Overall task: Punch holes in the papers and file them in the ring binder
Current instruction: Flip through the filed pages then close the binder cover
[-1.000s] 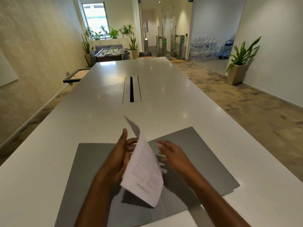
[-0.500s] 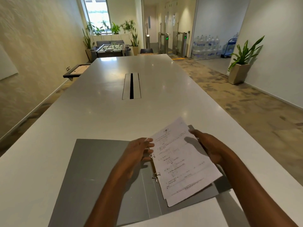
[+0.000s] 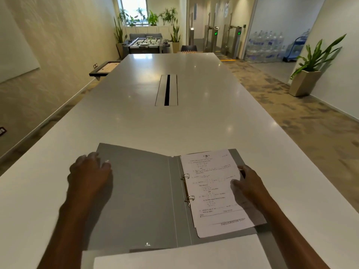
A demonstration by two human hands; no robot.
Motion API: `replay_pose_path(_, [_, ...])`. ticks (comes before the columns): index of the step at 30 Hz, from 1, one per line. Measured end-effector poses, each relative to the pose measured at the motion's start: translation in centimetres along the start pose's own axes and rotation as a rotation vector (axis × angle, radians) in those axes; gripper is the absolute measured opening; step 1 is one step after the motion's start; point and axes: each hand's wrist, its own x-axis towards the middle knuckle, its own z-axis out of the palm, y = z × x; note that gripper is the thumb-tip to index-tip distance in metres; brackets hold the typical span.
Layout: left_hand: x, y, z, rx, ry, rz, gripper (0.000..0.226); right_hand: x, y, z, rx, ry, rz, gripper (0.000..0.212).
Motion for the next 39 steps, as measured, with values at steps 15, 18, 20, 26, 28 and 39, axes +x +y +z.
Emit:
replay_pose_path(15, [-1.2,-1.1,-4.3,-0.459,-0.163,-0.093,0.035,-0.4,1.7,-2.3,-0.250,0.189,-0.027,0.056])
replay_pose_path(18, [-1.2,-0.3,-5.3,-0.551,-0.210,-0.075,0.033,-0.7,1.8,-2.8,-0.246,0.131,-0.009,0.037])
replay_pose_path(20, [-1.3,0.4,-5.6,-0.592,-0.221,-0.026,0.033,-0.8,1.8,-2.8,-0.232,0.121,-0.008,0.031])
replay_pose_path(26, [-2.8,3.2,-5.2,-0.744,-0.264,0.156,0.038,-1.4,1.8,-2.4,-0.087,0.080,0.006,0.043])
replay_pose_path(28, [-3.4,4.2,-4.3,-0.777,-0.261,0.224,0.038,-1.8,1.8,-1.9,-0.011,0.053,0.026,0.042])
replay_pose_path(39, [-7.0,6.1,9.7,-0.591,-0.307,0.427,0.043,-3.4,2.8,-1.6,0.291,0.064,0.046,0.027])
